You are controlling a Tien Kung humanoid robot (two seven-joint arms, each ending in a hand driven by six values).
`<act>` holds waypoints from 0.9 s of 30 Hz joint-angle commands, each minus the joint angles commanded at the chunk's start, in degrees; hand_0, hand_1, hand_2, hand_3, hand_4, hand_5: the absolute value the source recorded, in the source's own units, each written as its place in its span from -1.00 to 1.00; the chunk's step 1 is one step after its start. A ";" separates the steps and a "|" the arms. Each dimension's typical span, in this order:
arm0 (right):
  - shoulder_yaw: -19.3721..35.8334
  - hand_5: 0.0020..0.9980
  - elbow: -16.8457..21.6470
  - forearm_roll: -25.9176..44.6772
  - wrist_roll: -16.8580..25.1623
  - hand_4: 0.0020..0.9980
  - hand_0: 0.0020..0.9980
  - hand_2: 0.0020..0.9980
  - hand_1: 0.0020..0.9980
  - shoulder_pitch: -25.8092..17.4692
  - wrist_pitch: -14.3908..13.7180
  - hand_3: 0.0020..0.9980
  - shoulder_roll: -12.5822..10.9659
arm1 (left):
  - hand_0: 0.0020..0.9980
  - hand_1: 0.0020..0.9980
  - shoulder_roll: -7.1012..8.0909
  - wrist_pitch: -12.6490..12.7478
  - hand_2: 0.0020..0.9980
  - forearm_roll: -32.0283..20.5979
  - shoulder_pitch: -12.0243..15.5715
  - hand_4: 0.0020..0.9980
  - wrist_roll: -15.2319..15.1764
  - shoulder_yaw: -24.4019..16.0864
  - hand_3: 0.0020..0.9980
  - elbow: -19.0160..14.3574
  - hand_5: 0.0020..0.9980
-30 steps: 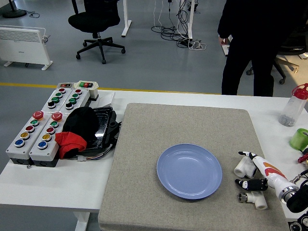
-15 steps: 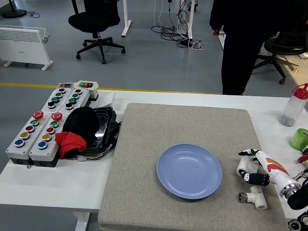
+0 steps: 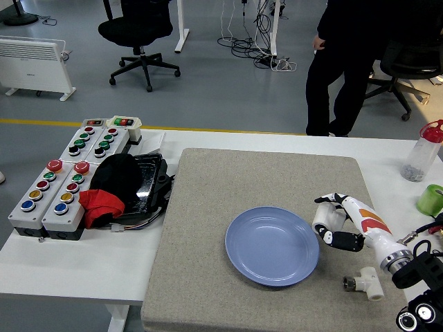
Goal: Pick pipe place plate twice
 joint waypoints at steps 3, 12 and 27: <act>-4.12 -0.57 0.43 0.62 0.55 0.06 -0.20 0.25 0.06 1.48 -1.89 0.42 1.19 | 0.45 0.49 -0.01 0.01 0.44 -0.09 0.01 -0.20 0.02 0.05 0.31 -0.01 1.00; -15.85 -0.57 -7.47 -0.01 -0.15 0.07 -0.13 0.29 0.12 7.93 -4.55 0.43 8.09 | 0.45 0.49 0.09 0.10 0.44 -0.35 -0.06 -0.20 -0.01 0.09 0.31 0.00 1.00; -16.51 -0.48 -9.31 -2.66 -3.28 0.57 1.00 1.00 0.95 9.71 5.64 1.00 9.14 | 0.46 0.49 0.22 0.15 0.44 0.10 0.12 -0.20 0.14 -0.28 0.31 -0.07 1.00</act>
